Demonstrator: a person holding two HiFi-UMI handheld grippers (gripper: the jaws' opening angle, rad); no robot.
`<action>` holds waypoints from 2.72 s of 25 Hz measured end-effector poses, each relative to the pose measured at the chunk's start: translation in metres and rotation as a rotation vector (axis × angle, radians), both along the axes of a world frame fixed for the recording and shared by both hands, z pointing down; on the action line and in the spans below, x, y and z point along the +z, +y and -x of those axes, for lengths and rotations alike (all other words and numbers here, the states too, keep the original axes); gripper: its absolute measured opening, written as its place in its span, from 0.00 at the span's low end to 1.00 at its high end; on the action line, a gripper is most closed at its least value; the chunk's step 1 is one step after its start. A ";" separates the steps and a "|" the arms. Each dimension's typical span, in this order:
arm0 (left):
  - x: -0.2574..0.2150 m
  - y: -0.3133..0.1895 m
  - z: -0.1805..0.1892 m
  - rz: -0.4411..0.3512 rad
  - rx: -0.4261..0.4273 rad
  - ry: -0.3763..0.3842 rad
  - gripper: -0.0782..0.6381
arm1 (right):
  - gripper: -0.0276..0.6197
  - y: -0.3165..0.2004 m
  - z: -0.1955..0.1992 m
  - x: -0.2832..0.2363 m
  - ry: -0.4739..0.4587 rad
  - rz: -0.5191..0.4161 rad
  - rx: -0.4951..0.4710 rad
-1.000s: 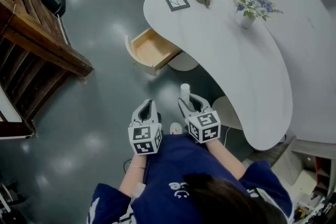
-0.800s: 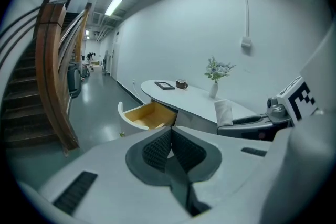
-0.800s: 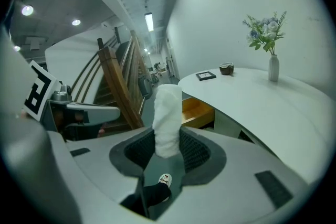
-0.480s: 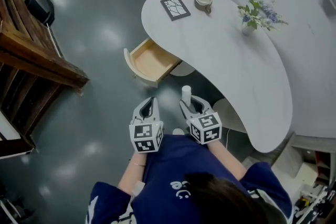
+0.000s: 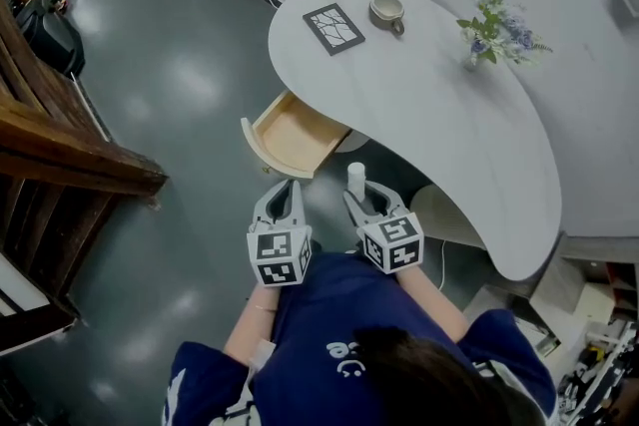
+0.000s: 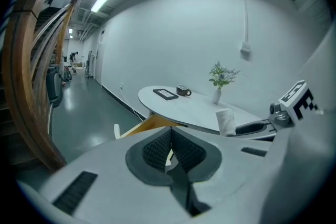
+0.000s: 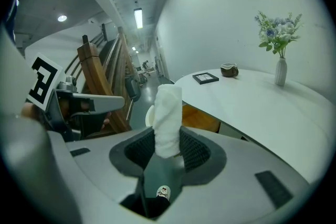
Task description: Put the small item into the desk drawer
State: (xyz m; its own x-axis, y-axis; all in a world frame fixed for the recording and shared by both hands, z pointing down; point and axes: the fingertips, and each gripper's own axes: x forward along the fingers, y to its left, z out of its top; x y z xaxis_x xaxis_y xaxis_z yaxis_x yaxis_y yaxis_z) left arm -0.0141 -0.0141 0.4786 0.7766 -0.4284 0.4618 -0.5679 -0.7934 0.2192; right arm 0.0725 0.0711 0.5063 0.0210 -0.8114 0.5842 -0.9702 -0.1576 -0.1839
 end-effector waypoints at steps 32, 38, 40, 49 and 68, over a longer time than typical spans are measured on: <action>-0.001 -0.109 -0.002 -0.014 -0.125 -0.047 0.11 | 0.27 -0.125 -0.031 -0.001 -0.010 0.028 -0.087; -0.004 -0.121 0.000 -0.007 -0.199 -0.047 0.11 | 0.27 -0.148 -0.035 0.001 -0.035 0.023 -0.130; -0.007 -0.124 -0.001 -0.012 -0.215 -0.044 0.11 | 0.27 -0.155 -0.035 0.002 -0.034 0.022 -0.149; -0.010 -0.131 0.007 -0.036 -0.290 -0.071 0.11 | 0.27 -0.181 -0.023 0.025 0.007 0.095 -0.280; -0.015 -0.136 0.046 -0.016 -0.492 -0.129 0.11 | 0.27 -0.208 -0.003 0.093 0.047 0.276 -0.455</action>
State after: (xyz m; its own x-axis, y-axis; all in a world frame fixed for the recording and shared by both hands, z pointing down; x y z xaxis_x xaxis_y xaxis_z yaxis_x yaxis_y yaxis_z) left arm -0.0602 -0.1499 0.4639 0.4184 -0.7369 0.5309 -0.8967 -0.4281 0.1124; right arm 0.0758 -0.1371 0.5988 -0.2658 -0.5613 0.7838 -0.9580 0.2445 -0.1498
